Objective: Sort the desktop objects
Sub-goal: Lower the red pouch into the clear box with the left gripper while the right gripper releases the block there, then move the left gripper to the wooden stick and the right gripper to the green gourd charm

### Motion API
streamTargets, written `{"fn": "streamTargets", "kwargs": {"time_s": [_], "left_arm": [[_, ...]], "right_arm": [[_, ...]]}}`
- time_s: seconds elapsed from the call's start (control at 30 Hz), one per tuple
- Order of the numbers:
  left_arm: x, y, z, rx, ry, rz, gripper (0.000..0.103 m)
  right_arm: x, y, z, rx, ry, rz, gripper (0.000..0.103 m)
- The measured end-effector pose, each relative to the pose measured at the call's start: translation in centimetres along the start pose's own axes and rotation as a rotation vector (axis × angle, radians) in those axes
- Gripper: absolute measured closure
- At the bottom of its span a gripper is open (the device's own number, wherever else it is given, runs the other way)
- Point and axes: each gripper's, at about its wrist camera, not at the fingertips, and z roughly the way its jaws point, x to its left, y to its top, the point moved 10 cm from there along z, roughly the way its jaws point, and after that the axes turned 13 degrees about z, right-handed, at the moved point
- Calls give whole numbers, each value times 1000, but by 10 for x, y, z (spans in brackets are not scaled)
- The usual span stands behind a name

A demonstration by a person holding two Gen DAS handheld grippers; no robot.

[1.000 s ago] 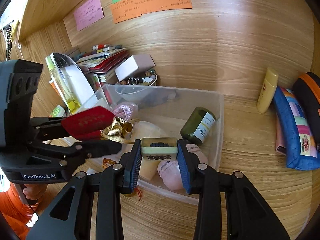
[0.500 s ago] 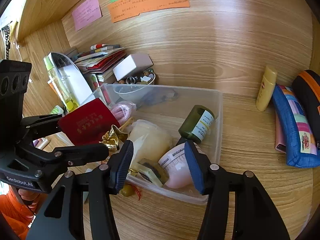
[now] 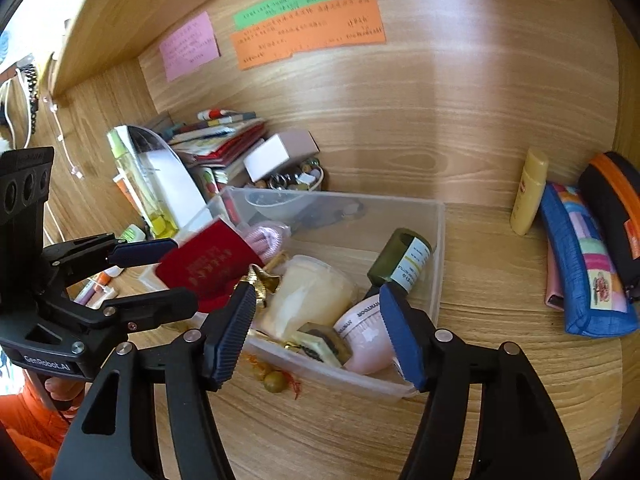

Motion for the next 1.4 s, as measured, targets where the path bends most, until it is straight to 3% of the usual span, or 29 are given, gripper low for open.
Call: {"fn": "streamTargets", "kwargs": {"time_s": [0.13,0.43,0.67,0.97,1.27,1.4], "left_arm": [[3,-2,-11,-12,31,6,29],[21,-24,-28,2,92,-29,27],[42,-72,-26,99,151,-73,27],[55,-126,1,240,167,-114,27],[63,-123,18,245,148,-153,27],[63,-121,25,237,152,-169,32]], "right_arm": [[7,-2,-14,-27,1,-13,34],[12,-23,-29,-21,-26,-43,33],[-2,-56,-32,25,-94,-38,33],[-23,-106,-29,109,-153,10,32],[-8,-95,3,159,-121,20,32],[7,-93,22,186,-110,4,32]]}}
